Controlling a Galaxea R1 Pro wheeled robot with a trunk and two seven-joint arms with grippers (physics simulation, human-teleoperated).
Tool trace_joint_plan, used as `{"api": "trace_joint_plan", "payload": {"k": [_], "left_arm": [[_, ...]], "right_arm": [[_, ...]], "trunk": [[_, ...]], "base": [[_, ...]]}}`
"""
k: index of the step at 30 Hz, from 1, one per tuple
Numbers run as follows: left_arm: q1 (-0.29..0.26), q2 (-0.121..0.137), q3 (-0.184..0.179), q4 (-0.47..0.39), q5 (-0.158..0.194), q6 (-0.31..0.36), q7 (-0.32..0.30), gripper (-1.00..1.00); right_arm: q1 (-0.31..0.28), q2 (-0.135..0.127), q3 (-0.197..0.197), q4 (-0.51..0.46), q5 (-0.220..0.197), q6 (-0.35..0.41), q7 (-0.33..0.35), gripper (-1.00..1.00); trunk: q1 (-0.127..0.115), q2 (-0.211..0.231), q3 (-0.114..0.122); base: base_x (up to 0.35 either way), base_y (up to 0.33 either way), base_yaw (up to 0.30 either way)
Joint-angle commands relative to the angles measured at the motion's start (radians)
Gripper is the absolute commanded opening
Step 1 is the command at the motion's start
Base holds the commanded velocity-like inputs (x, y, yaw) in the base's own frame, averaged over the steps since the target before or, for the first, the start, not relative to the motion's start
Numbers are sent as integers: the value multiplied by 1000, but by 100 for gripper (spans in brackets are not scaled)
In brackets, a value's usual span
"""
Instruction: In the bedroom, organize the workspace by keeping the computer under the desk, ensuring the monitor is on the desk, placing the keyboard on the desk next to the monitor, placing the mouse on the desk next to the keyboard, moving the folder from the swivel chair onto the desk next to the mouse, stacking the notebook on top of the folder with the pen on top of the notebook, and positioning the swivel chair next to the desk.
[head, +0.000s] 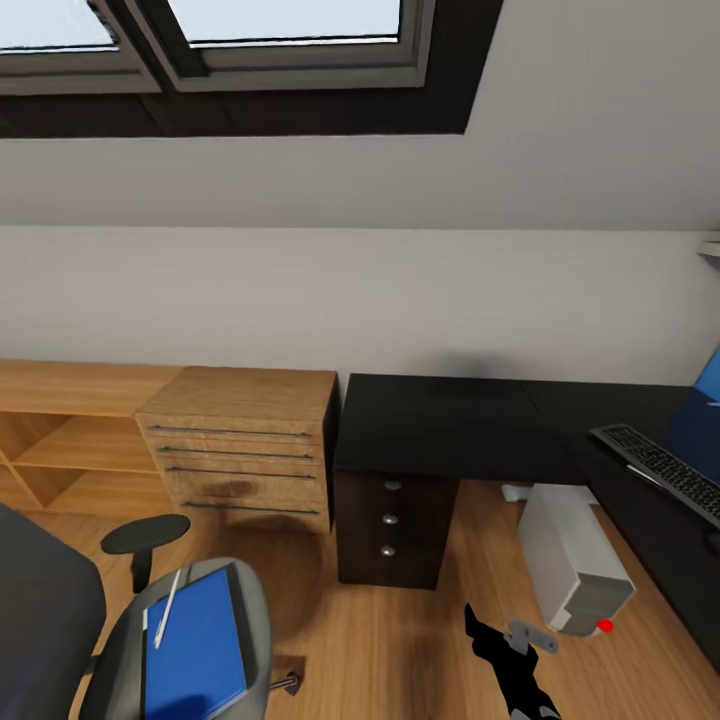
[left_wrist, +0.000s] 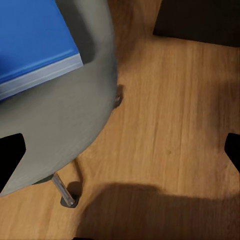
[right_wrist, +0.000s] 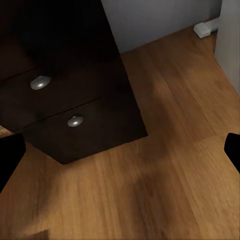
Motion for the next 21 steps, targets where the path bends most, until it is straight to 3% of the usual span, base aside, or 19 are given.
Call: {"api": "trace_joint_plan", "payload": {"k": [1, 8, 15, 21], "left_arm": [[-1, 0, -3, 1, 5, -3, 4, 100], [-1, 0, -3, 1, 5, -3, 4, 100], [-1, 0, -3, 1, 5, -3, 4, 100], [-1, 0, -3, 1, 5, -3, 4, 100]], "right_arm": [[-1, 0, -8, 2, -4, -2, 10, 100], [-1, 2, -8, 2, -4, -3, 10, 100], [-1, 3, -7, 2, -3, -4, 10, 100], [-1, 4, -7, 2, -2, -4, 10, 100]], "trunk": [[0, -1, -1], [0, -1, -1], [0, -1, -1], [0, -1, -1]], "base": [[153, -122, 0], [181, -162, 0], [45, -42, -27], [8, -8, -150]]}}
